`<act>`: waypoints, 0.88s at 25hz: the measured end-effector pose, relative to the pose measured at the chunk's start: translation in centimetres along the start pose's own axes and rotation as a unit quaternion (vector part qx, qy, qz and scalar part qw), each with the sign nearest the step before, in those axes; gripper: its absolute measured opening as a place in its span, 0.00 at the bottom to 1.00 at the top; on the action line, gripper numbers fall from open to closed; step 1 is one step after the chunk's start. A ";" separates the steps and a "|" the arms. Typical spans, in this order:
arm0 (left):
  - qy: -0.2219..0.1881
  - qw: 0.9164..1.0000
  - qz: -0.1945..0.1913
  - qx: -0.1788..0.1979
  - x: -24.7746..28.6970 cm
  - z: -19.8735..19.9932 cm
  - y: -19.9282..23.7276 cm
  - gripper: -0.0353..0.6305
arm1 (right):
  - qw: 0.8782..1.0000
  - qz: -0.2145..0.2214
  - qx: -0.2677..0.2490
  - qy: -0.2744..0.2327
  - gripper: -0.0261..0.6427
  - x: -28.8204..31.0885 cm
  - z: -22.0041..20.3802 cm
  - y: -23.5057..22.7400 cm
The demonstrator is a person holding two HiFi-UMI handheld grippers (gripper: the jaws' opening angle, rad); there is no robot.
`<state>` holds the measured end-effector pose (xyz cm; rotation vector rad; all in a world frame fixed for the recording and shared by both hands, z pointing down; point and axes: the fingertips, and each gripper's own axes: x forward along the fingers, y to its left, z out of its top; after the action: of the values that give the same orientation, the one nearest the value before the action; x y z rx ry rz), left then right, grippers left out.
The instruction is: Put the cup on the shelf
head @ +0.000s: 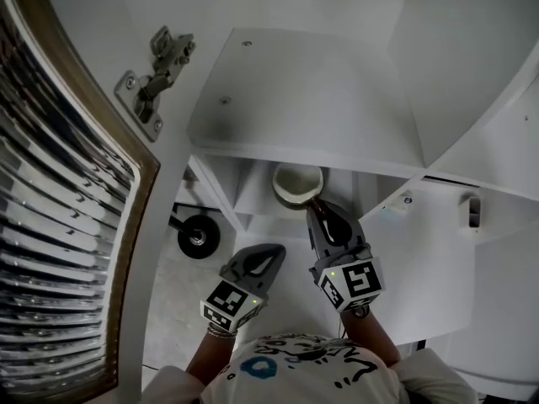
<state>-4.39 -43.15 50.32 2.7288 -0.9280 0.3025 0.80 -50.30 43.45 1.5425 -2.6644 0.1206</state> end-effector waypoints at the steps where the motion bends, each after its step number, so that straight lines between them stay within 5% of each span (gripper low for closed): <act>1: 0.000 1.000 -0.001 0.000 0.0 0.0 -0.1 0.08 | 1.000 -0.001 -0.001 0.008 0.13 0.2 0.1 0.0; 10: -0.002 1.000 0.000 -0.002 -0.5 0.3 -0.3 0.08 | 0.998 -0.002 -0.003 0.066 0.13 0.5 -1.8 0.3; 22: -0.006 1.000 0.001 -0.001 -1.5 0.7 -1.7 0.08 | 0.998 -0.014 0.028 0.056 0.16 -2.4 -1.5 0.2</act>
<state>-4.41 -41.21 49.00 2.7314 -0.9324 0.2855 1.80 -47.99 44.68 1.5389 -2.5735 0.2752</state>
